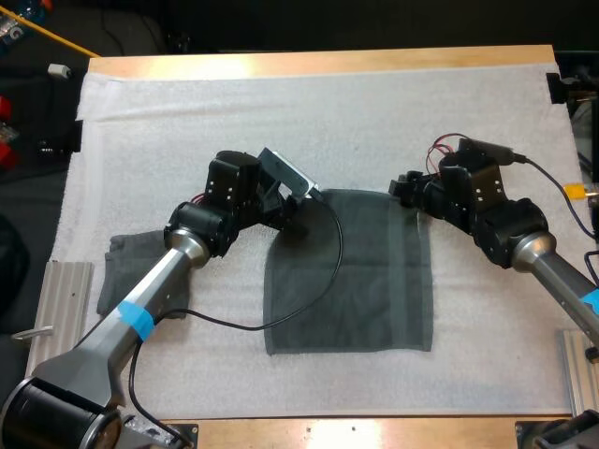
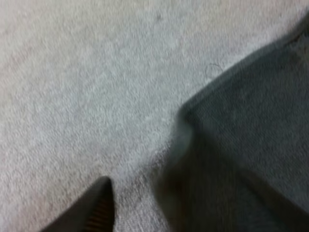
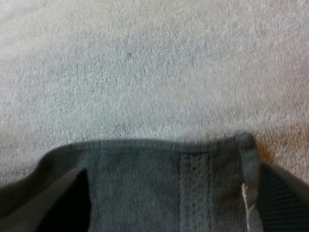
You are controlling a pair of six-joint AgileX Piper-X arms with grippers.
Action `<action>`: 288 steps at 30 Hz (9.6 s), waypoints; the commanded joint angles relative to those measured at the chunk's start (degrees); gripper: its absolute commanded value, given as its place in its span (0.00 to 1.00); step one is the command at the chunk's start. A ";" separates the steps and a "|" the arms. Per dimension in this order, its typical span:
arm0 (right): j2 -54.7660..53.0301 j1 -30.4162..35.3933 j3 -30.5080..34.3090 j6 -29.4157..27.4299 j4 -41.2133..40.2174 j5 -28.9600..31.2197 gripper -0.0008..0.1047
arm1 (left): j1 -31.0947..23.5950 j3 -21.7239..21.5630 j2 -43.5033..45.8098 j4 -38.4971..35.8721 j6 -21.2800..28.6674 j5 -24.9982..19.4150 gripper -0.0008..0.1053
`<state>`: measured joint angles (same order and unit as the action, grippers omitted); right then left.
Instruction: Pick towel from pile, fold and stack
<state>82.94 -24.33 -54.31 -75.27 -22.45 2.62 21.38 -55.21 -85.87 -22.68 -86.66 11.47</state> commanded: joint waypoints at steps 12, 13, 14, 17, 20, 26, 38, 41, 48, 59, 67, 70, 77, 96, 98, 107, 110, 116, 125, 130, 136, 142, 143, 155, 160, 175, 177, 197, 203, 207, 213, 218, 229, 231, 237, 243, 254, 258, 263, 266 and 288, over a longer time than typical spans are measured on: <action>-12.67 -0.01 -0.28 0.07 -17.23 -3.86 0.66 | -0.04 -1.12 13.18 -18.34 -0.60 -0.59 0.41; -14.15 -0.20 -0.28 0.07 -18.59 -3.91 0.66 | -0.04 -1.12 14.50 -19.74 -0.69 -0.59 0.41; -15.97 -0.59 -0.28 0.07 -20.42 -3.86 0.66 | -0.04 -1.12 16.36 -21.66 -0.81 -0.59 0.41; -20.76 -2.63 -0.28 0.07 -24.73 -3.75 0.66 | -0.04 -1.12 20.81 -26.72 -1.48 -0.54 0.41; -25.58 -5.70 -0.28 0.07 -28.13 -2.95 0.66 | -0.04 -1.12 25.67 -30.95 -2.76 0.65 0.41; -33.20 -13.96 -0.28 1.22 -36.36 1.94 0.66 | -0.04 -1.12 36.54 -38.76 -4.79 1.21 0.41; -41.28 -30.20 -0.28 14.52 -47.36 5.35 0.66 | -0.04 -1.12 53.61 -54.02 -8.49 3.63 0.41; -41.79 -33.82 -0.20 18.46 -50.96 6.91 0.66 | -0.04 -1.12 56.64 -57.07 -8.85 3.73 0.41; -41.80 -38.17 3.91 23.93 -54.15 15.20 0.66 | -0.04 -0.99 59.86 -59.98 -9.65 3.73 0.41; -41.63 -32.95 24.03 28.55 -32.25 4.24 0.66 | -0.04 1.16 59.85 -59.98 -9.87 5.52 0.41; -41.63 -22.93 34.76 37.25 -15.15 -4.90 0.66 | -0.04 1.14 59.85 -59.98 -9.87 5.59 0.41; -41.63 -21.05 38.61 41.61 -9.74 -6.46 0.65 | -0.04 1.14 59.85 -59.98 -9.87 6.37 0.41; -41.63 -20.97 44.14 47.92 -2.89 -6.19 0.49 | -0.04 1.14 59.85 -59.98 -9.87 6.36 0.41; -37.34 -20.97 47.38 53.58 8.03 -3.39 0.49 | -0.04 1.14 59.85 -59.98 -9.87 6.78 0.41; -35.32 -20.97 46.87 53.58 10.50 -3.31 0.49 | -0.04 1.14 59.85 -59.98 -9.87 6.78 0.41; -29.39 -20.97 44.52 54.08 12.02 -2.62 0.48 | -0.04 1.14 59.85 -60.15 -9.87 6.78 0.41; -28.40 -20.97 44.24 54.08 12.59 -2.62 0.41 | -0.04 1.14 59.85 -60.15 -9.48 6.78 0.41; -28.29 -20.97 44.25 54.08 12.84 -2.62 0.11 | -0.04 1.14 59.85 -60.15 -9.08 6.78 0.41; -28.36 -21.10 44.25 49.76 12.84 -3.21 0.01 | -0.04 1.14 59.85 -59.61 -9.03 6.78 0.41; -28.83 -22.68 42.06 46.08 8.63 -2.34 0.01 | -0.04 1.14 59.76 -54.88 -8.85 6.78 0.41; -28.72 -23.96 35.70 39.21 -3.99 1.43 0.01 | -0.04 3.66 56.41 -50.73 -12.20 9.57 0.41; -28.72 -23.96 34.42 37.74 -6.91 1.73 0.01 | -0.04 9.83 49.24 -47.58 -14.77 14.88 0.41; -28.72 -23.96 34.42 37.73 -7.32 1.65 0.01 | -0.04 10.87 47.65 -46.67 -15.51 14.92 0.41; -28.72 -23.96 34.42 37.73 -8.33 1.47 0.01 | 0.26 15.08 27.99 -39.88 -17.69 15.64 0.41; -28.72 -23.96 34.42 37.73 -8.33 1.47 0.01 | 1.78 15.08 20.22 -37.11 -14.35 15.81 0.41; -28.72 -23.96 34.42 37.73 -8.33 1.47 0.01 | 22.12 15.08 10.28 -29.53 -7.91 -6.63 0.41; -28.72 -23.96 34.42 37.73 -8.33 1.47 0.01 | 22.26 15.08 8.41 -29.43 -7.91 -6.61 0.41; -28.72 -23.96 34.42 37.73 -8.33 1.22 0.01 | 22.25 15.08 2.53 -25.79 -7.91 -9.15 0.08; -28.72 -23.96 34.42 37.73 -8.33 1.22 0.01 | 22.25 15.08 2.53 -25.20 -7.73 -9.19 0.05; -28.72 -23.96 34.42 37.69 -8.33 0.89 0.01 | 22.25 14.78 2.90 -26.34 -7.73 -9.56 0.01; -30.13 -23.96 31.03 32.17 -11.13 0.76 0.01 | 22.25 14.23 8.55 -29.74 -7.73 -9.56 0.01; -31.46 -23.96 24.22 26.19 -19.85 2.81 0.01 | 22.25 14.21 16.17 -34.94 -7.73 -8.39 0.01; -31.50 -28.21 14.08 20.20 -36.31 1.68 0.01 | 22.25 14.21 28.21 -43.70 -10.44 -1.83 0.01; -31.50 -30.86 13.80 20.66 -37.28 1.00 0.01 | 22.25 14.21 29.85 -44.99 -10.95 0.12 0.01; -31.50 -38.55 13.81 28.28 -37.69 2.10 0.01 | 22.25 14.21 32.28 -45.46 -10.95 1.28 0.01; -31.41 -35.83 13.81 33.64 -35.12 7.64 0.01 | 20.89 14.21 29.88 -38.20 -10.84 1.27 0.01; -23.26 -15.87 13.81 33.43 -22.98 -3.32 0.01 | 5.85 14.21 17.40 -25.71 -11.31 9.03 0.01; -18.74 -11.16 13.81 33.43 -18.97 -7.96 0.01 | 1.90 14.21 13.97 -21.67 -11.31 10.26 0.01; -14.35 -9.54 13.81 33.29 -16.71 -8.66 0.01 | -0.69 14.21 11.32 -17.50 -11.31 10.25 0.01; -12.81 -9.56 13.81 33.29 -16.12 -6.65 0.01 | -0.73 14.21 10.24 -14.61 -11.21 10.25 0.01; -7.75 -9.20 13.81 37.10 -11.11 -3.65 0.02 | -0.73 14.21 8.37 -8.68 -11.25 7.54 0.14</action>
<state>75.18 -33.86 -40.07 -38.17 -33.92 -0.71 20.68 -40.72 -77.59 -31.61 -97.37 19.57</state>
